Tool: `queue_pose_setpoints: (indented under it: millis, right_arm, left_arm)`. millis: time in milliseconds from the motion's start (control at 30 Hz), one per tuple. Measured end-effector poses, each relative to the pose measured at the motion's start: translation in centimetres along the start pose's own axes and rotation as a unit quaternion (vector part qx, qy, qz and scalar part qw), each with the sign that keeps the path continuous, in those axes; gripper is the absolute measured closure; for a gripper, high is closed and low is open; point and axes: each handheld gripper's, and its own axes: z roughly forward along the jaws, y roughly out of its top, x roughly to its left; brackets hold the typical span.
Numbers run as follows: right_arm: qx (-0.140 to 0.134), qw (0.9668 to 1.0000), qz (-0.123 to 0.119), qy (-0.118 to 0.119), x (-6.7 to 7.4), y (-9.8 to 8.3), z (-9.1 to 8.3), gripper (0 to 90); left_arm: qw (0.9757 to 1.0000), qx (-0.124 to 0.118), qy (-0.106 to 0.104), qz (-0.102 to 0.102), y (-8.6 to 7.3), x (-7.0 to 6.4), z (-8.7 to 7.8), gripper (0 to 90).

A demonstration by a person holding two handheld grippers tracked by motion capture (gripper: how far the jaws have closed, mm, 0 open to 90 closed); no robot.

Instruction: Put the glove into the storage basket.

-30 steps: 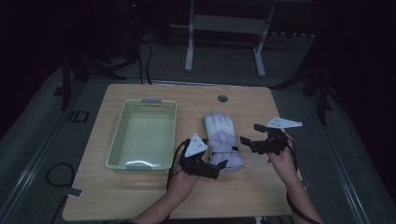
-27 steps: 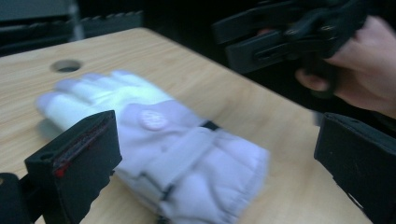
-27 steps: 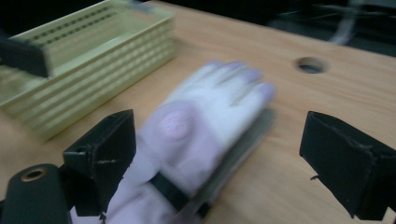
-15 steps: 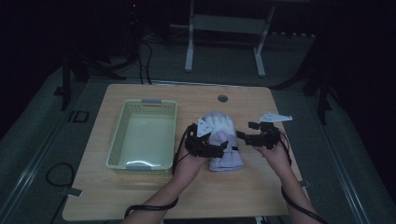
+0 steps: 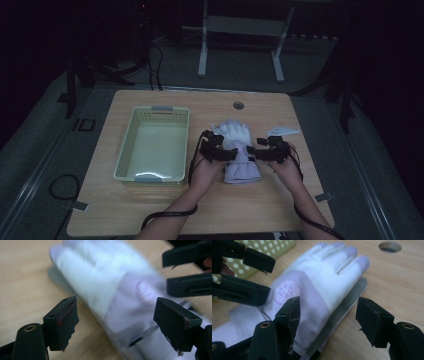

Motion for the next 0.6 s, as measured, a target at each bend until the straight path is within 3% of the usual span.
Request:
queue_pose_setpoints:
  millis: [133,300,367,500,600]
  right_arm:
    - [0.014,0.9999,0.005,0.001,-0.2,-0.8,0.8,35.8]
    - [0.037,0.9984,0.035,0.022,-1.1,-2.0,2.1,35.8]
    - [0.047,0.9969,0.054,0.033,-1.6,-2.4,2.5,38.5]
    - [0.061,0.9952,0.062,0.045,-1.8,-2.3,2.9,42.2]
    - [0.068,0.9927,0.069,0.072,-2.0,-2.2,3.2,55.2]
  left_arm:
    - [0.9997,0.019,-0.009,-0.009,-1.0,0.2,1.0,19.9]
    - [0.9991,0.029,-0.019,-0.024,-1.5,0.6,1.7,20.6]
    - [0.9976,0.037,-0.044,-0.038,-1.6,1.3,2.2,24.0]
    - [0.9930,0.047,-0.087,-0.063,-1.7,2.2,2.7,30.9]
    - [0.9897,0.049,-0.114,-0.070,-1.8,2.5,2.9,39.3]
